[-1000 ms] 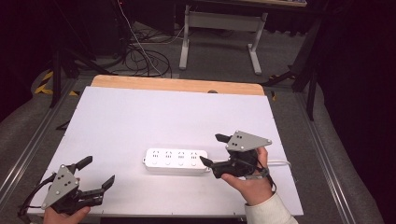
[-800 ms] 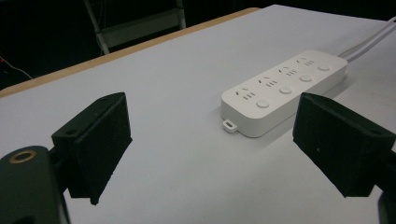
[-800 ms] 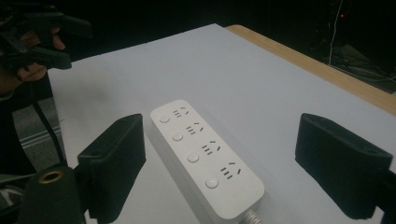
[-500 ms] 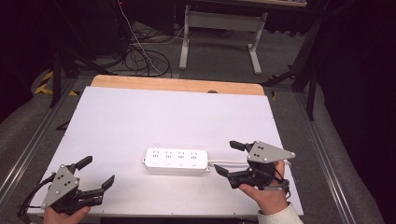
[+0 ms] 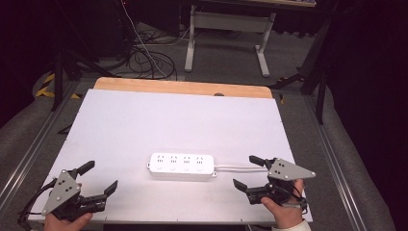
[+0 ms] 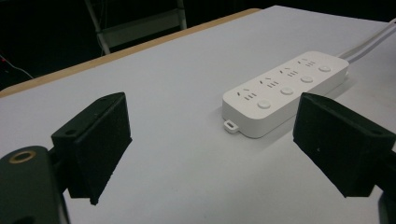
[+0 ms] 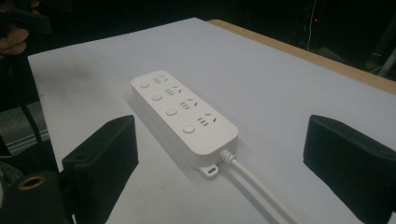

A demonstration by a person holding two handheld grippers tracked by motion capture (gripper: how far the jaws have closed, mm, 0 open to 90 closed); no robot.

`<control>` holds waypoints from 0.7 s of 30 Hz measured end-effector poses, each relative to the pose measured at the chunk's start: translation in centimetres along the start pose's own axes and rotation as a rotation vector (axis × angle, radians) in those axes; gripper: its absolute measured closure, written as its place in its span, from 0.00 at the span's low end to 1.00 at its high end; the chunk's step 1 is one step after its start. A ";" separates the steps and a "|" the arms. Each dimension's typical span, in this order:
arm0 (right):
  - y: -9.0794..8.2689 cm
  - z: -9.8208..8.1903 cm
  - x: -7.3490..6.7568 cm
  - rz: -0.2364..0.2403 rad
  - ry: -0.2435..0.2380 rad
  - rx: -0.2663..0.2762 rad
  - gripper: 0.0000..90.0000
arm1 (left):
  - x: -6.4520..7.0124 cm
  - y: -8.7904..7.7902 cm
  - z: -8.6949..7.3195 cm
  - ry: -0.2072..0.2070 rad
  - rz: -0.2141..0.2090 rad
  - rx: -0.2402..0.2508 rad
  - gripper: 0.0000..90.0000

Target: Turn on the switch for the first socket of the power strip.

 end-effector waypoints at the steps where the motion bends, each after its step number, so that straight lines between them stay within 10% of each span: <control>1: -0.1 -0.4 0.1 -0.001 0.006 0.000 0.11 | 0.0 0.0 0.0 0.005 0.001 -0.001 0.13; 21: 0.2 -6.5 -0.2 0.002 0.004 -0.076 0.09 | 0.0 0.1 -0.4 0.022 0.003 -0.028 0.13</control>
Point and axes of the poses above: each handheld gripper's, and its own axes: y roughly forward along the jaws, z roughly out of its top, x roughly to its right, the point moved 9 cm from there along y, roughly forward along the jaws, and after that the axes turned 9 degrees about -y, right-handed, at the moved point
